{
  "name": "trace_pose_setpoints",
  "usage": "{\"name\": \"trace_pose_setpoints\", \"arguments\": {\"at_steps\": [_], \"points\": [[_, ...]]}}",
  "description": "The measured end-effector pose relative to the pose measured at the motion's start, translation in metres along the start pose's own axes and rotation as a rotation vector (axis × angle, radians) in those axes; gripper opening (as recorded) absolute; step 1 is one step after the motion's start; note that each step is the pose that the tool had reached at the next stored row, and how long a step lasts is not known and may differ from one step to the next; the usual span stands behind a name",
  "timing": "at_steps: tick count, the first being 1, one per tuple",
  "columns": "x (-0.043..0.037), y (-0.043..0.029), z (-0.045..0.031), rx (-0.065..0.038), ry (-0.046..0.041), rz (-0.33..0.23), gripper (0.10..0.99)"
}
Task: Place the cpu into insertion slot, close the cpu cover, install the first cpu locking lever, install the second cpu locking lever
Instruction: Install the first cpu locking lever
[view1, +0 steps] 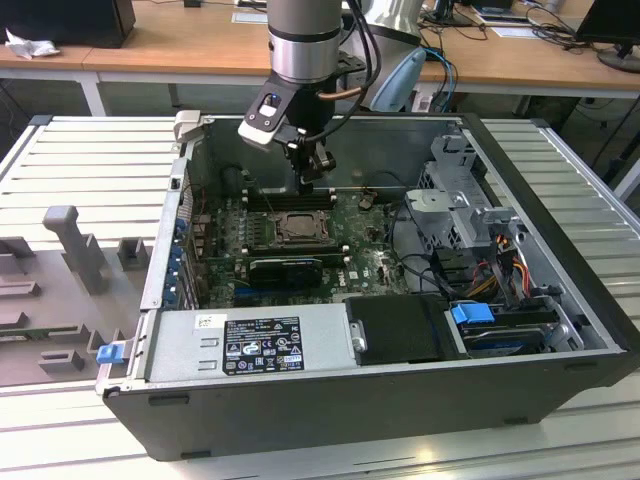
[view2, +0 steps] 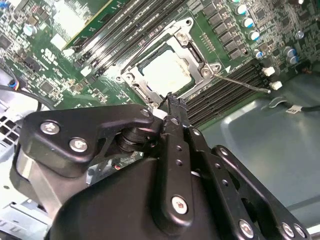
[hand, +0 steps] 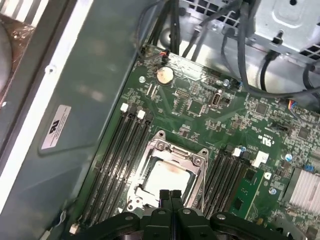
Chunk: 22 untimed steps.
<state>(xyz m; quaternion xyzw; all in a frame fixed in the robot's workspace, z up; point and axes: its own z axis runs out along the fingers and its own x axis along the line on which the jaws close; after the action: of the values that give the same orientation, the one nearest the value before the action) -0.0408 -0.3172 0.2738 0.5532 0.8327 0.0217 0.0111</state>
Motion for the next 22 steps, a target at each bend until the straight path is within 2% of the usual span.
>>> {"name": "trace_pose_setpoints", "arguments": {"at_steps": [9,17,22], "points": [[-0.0007,-0.0003,0.0,0.0,0.0023,-0.048,0.106],[-0.0007,-0.0003,0.0,0.001,0.0057,-0.117,0.106],[-0.0008,-0.0004,0.0,0.001,0.0107,-0.219,0.106]]}}
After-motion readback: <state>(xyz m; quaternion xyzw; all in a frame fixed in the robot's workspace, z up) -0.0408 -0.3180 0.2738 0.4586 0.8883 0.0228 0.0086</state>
